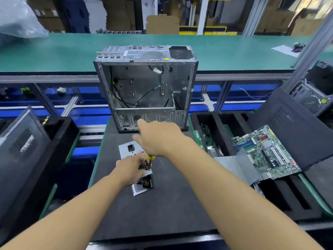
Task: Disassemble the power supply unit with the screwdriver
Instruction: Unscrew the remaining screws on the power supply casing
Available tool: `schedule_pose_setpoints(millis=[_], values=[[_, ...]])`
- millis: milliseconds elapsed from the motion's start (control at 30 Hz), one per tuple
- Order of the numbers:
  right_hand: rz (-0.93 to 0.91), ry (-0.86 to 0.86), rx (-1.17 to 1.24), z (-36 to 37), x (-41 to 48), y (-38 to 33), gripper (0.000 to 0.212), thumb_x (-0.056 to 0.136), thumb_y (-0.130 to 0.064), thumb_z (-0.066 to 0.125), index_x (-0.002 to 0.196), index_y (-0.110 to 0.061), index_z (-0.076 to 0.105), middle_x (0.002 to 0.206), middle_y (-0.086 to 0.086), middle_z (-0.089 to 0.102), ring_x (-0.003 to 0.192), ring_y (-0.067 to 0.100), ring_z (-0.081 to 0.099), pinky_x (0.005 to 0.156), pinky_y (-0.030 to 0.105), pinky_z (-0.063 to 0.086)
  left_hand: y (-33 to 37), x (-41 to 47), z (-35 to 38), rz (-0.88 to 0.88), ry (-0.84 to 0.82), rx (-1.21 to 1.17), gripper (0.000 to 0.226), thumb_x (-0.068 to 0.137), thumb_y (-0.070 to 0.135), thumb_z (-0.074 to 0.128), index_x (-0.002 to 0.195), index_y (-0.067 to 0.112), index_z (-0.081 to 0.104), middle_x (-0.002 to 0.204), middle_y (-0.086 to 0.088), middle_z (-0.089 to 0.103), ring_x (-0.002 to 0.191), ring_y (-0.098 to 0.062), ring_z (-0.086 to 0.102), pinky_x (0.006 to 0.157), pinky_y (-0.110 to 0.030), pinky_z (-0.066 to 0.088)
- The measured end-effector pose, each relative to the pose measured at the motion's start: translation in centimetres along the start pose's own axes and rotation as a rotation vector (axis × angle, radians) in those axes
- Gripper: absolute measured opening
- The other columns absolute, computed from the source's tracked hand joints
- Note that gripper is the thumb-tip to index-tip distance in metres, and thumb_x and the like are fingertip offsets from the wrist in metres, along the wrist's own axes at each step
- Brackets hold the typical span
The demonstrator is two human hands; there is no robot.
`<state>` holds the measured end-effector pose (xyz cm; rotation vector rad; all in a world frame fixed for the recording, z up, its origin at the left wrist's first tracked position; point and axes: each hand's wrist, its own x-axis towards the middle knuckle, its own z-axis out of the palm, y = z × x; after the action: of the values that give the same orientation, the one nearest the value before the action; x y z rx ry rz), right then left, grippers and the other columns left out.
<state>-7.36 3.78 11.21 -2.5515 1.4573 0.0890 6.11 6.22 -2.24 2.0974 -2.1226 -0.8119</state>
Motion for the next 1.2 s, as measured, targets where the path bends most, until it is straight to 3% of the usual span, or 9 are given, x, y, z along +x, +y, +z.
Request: schedule_pose_setpoints(millis=[100, 200, 267, 367, 467, 633, 733, 1000, 1200], values=[[-0.039, -0.017, -0.001, 0.1, 0.0, 0.1, 0.017, 0.096, -0.017, 0.041, 0.113, -0.016, 0.041, 0.109, 0.007, 0.054, 0.081, 0.031, 0.055, 0.065, 0.038, 0.041, -0.3, 0.1, 0.1, 0.009, 0.013, 0.013, 0.026, 0.085, 0.028, 0.062, 0.105, 0.044, 0.061, 0.106, 0.022, 0.055, 0.114, -0.019, 0.057, 0.094, -0.037, 0.038], [-0.049, -0.110, 0.072, -0.5, -0.2, 0.2, 0.030, 0.091, -0.018, 0.046, 0.121, -0.017, 0.043, 0.117, 0.007, 0.043, 0.098, 0.032, 0.049, 0.077, 0.044, 0.046, -0.3, 0.2, 0.2, 0.023, 0.027, 0.020, 0.023, 0.086, 0.028, 0.062, 0.088, 0.048, 0.051, 0.080, 0.032, 0.047, 0.105, -0.017, 0.058, 0.082, -0.033, 0.034], [-0.035, -0.113, 0.064, -0.6, -0.1, 0.2, 0.027, 0.091, -0.023, 0.047, 0.118, -0.017, 0.044, 0.112, 0.006, 0.041, 0.098, 0.032, 0.047, 0.075, 0.043, 0.044, -0.2, 0.2, 0.1, 0.023, 0.035, 0.020, 0.027, 0.086, 0.026, 0.062, 0.081, 0.048, 0.047, 0.077, 0.033, 0.045, 0.104, -0.016, 0.058, 0.079, -0.032, 0.031], [0.025, -0.038, 0.017, -0.1, 0.2, 0.1, 0.027, 0.100, -0.042, 0.038, 0.109, -0.017, 0.042, 0.096, 0.002, 0.044, 0.083, 0.030, 0.049, 0.061, 0.034, 0.031, -0.1, 0.1, 0.0, 0.027, 0.023, 0.026, 0.027, 0.083, 0.026, 0.061, 0.077, 0.050, 0.050, 0.101, 0.025, 0.061, 0.117, -0.014, 0.055, 0.084, -0.034, 0.037], [-0.020, 0.012, -0.018, 0.1, 0.6, 0.0, 0.013, 0.101, -0.029, 0.039, 0.103, -0.016, 0.041, 0.095, 0.002, 0.053, 0.085, 0.031, 0.054, 0.061, 0.034, 0.033, -0.2, 0.2, -0.1, 0.016, 0.026, 0.009, 0.022, 0.083, 0.031, 0.064, 0.079, 0.051, 0.055, 0.132, 0.010, 0.061, 0.122, -0.013, 0.054, 0.094, -0.036, 0.040], [-0.083, -0.123, 0.056, -0.5, 0.5, -0.1, 0.028, 0.087, -0.021, 0.051, 0.115, -0.018, 0.047, 0.115, 0.005, 0.044, 0.092, 0.032, 0.054, 0.071, 0.040, 0.045, 0.0, 0.6, 0.2, -0.011, 0.092, 0.003, 0.014, 0.082, 0.035, 0.068, 0.087, 0.031, 0.056, 0.078, 0.017, 0.054, 0.090, -0.018, 0.053, 0.087, -0.033, 0.040], [-0.067, -0.108, 0.054, -0.4, 0.7, -0.3, 0.027, 0.089, -0.029, 0.053, 0.112, -0.018, 0.047, 0.111, 0.004, 0.050, 0.091, 0.031, 0.056, 0.070, 0.039, 0.045, 0.7, 0.7, 0.3, -0.031, 0.129, 0.062, 0.019, 0.083, 0.036, 0.065, 0.094, 0.023, 0.057, 0.086, 0.006, 0.060, 0.089, -0.019, 0.055, 0.086, -0.034, 0.045], [-0.077, -0.097, 0.084, -0.9, 0.6, 0.1, 0.017, 0.089, -0.017, 0.047, 0.106, -0.019, 0.050, 0.103, 0.004, 0.057, 0.088, 0.030, 0.057, 0.064, 0.036, 0.042, 1.4, 0.9, 0.9, 0.023, 0.161, 0.130, 0.019, 0.088, 0.029, 0.056, 0.076, 0.025, 0.042, 0.068, 0.009, 0.043, 0.070, -0.022, 0.051, 0.062, -0.029, 0.035], [-0.004, 0.026, 0.176, -3.2, -0.2, 2.5, 0.014, 0.085, -0.021, 0.051, 0.099, -0.023, 0.052, 0.098, 0.000, 0.058, 0.081, 0.024, 0.057, 0.061, 0.032, 0.041, 1.8, 1.0, 0.0, 0.178, 0.326, -0.080, 0.012, 0.082, 0.022, 0.065, 0.076, 0.023, 0.055, 0.066, 0.011, 0.053, 0.066, -0.015, 0.053, 0.059, -0.026, 0.039]])
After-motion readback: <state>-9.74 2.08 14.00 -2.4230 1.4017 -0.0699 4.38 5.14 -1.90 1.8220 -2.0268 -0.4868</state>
